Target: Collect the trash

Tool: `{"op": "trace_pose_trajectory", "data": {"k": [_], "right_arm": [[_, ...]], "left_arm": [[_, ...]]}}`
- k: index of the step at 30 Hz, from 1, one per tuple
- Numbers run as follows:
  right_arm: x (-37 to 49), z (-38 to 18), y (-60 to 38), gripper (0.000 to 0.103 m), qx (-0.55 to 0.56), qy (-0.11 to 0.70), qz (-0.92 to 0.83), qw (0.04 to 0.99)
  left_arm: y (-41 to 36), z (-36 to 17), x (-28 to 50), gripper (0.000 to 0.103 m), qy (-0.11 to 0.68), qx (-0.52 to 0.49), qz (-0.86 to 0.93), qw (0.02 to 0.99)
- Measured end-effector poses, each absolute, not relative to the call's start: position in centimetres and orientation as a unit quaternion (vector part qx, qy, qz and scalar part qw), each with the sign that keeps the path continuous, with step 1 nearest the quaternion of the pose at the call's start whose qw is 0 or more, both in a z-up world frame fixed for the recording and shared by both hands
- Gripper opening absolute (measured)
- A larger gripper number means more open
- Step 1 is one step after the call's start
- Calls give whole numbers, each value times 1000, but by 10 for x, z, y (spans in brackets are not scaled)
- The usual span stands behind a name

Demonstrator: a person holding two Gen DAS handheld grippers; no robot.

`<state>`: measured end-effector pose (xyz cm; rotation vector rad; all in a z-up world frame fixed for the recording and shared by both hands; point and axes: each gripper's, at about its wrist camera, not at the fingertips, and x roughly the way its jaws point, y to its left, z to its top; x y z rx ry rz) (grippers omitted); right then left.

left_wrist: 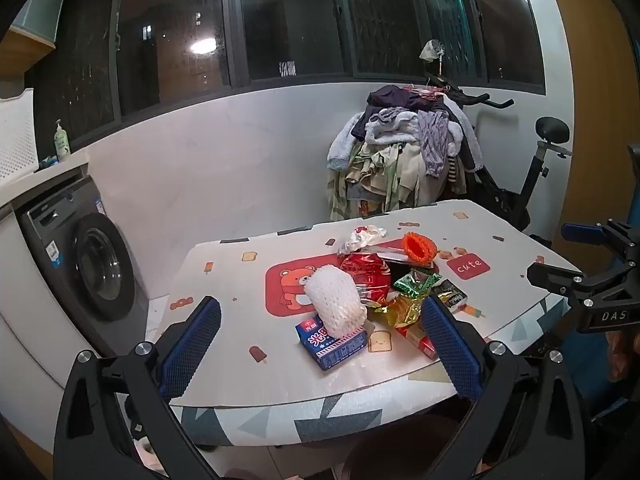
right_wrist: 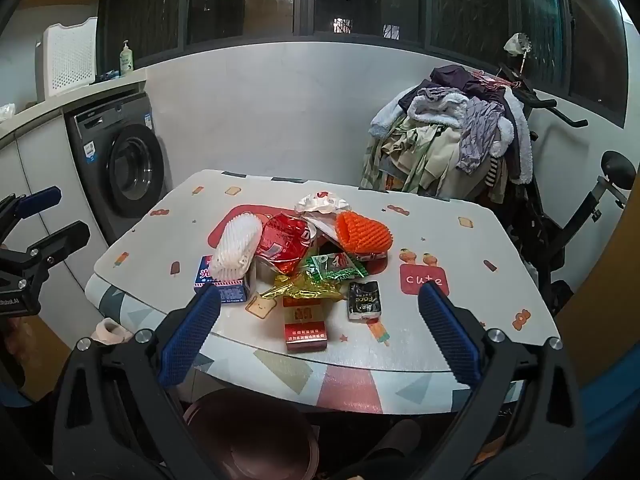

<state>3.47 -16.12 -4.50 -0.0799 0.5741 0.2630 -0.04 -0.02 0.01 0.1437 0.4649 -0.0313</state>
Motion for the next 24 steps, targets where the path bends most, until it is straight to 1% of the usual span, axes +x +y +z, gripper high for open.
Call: {"op": "trace_pose_trajectory", "data": {"k": [24], "right_arm": [[33, -41, -160, 97, -40, 278, 127, 951]], "left_arm": [[0, 6, -3, 98, 227, 67, -16, 971]]}}
